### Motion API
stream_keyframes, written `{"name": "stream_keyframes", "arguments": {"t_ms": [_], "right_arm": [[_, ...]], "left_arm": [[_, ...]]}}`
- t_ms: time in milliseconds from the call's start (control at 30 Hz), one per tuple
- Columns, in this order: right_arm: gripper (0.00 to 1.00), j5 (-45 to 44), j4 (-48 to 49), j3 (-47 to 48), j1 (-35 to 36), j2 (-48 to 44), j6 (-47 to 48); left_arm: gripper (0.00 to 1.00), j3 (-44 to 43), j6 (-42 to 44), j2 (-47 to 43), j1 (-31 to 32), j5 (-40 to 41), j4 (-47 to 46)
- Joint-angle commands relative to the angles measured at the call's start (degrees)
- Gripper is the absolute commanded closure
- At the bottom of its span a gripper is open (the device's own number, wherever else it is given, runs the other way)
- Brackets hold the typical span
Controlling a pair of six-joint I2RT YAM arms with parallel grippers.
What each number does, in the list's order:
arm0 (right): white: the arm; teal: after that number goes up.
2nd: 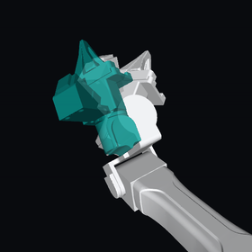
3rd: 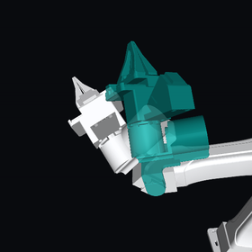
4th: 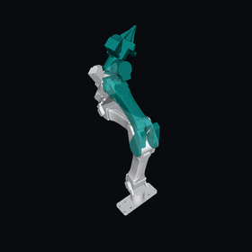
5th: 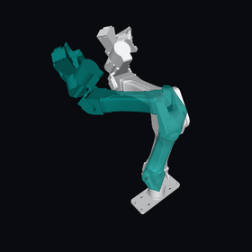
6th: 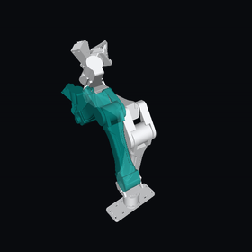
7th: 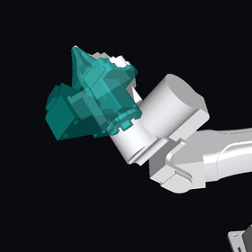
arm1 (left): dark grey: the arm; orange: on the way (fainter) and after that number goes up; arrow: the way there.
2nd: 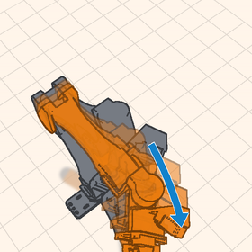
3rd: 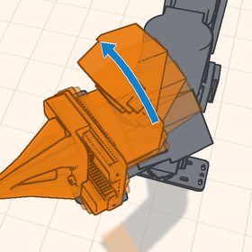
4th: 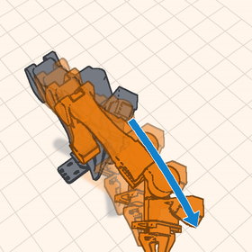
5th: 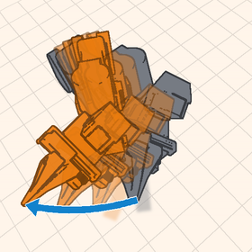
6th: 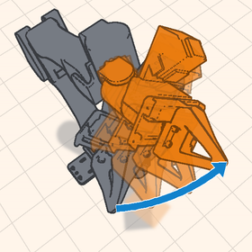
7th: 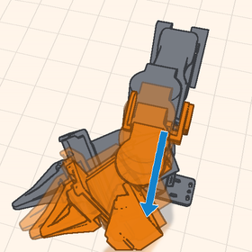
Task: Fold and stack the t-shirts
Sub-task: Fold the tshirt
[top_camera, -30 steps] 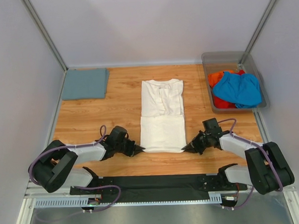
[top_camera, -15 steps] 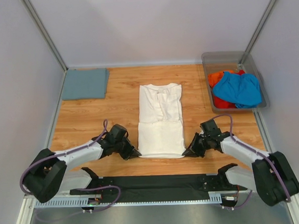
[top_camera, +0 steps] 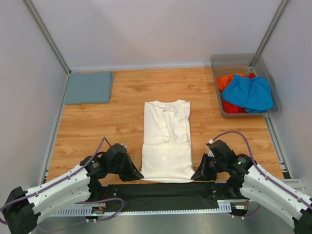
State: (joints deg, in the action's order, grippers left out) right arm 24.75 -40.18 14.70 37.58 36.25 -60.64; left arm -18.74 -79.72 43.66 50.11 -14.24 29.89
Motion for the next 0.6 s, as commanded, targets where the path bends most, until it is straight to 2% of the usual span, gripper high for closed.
{"name": "stream_keyframes", "arguments": {"t_ms": [0,133,200,233,267,467,500,567], "right_arm": [[1.00,-5.6,-12.1,2.3,1.8,-2.8,-0.6],[1.00,-5.2,-16.3,9.8,1.9,-1.6,1.0],[1.00,-6.0,-17.1,13.6,1.2,0.3,2.6],[1.00,-6.0,-18.6,18.1,-0.8,4.1,5.3],[1.00,-5.9,-19.1,20.2,-0.8,6.1,5.4],[1.00,-1.5,-19.3,35.0,-12.7,22.5,17.7],[1.00,-1.1,-18.8,36.9,-15.0,26.8,19.8],[1.00,0.2,-18.7,43.3,-17.7,33.8,21.3]], "left_arm": [[1.00,-1.5,0.9,-3.6,0.0,3.4,11.6],[1.00,-9.5,4.0,-3.8,0.0,7.5,17.8],[1.00,-17.1,6.5,-0.6,-0.3,9.7,19.7],[1.00,-21.7,9.4,3.1,-2.4,10.1,20.7],[1.00,-23.6,10.8,5.3,-3.9,9.2,20.7],[1.00,-36.4,23.0,21.7,-15.9,1.0,17.3],[1.00,-38.0,24.2,23.8,-19.0,-1.0,16.3],[1.00,-43.3,27.1,29.5,-21.4,-3.0,15.0]]}}
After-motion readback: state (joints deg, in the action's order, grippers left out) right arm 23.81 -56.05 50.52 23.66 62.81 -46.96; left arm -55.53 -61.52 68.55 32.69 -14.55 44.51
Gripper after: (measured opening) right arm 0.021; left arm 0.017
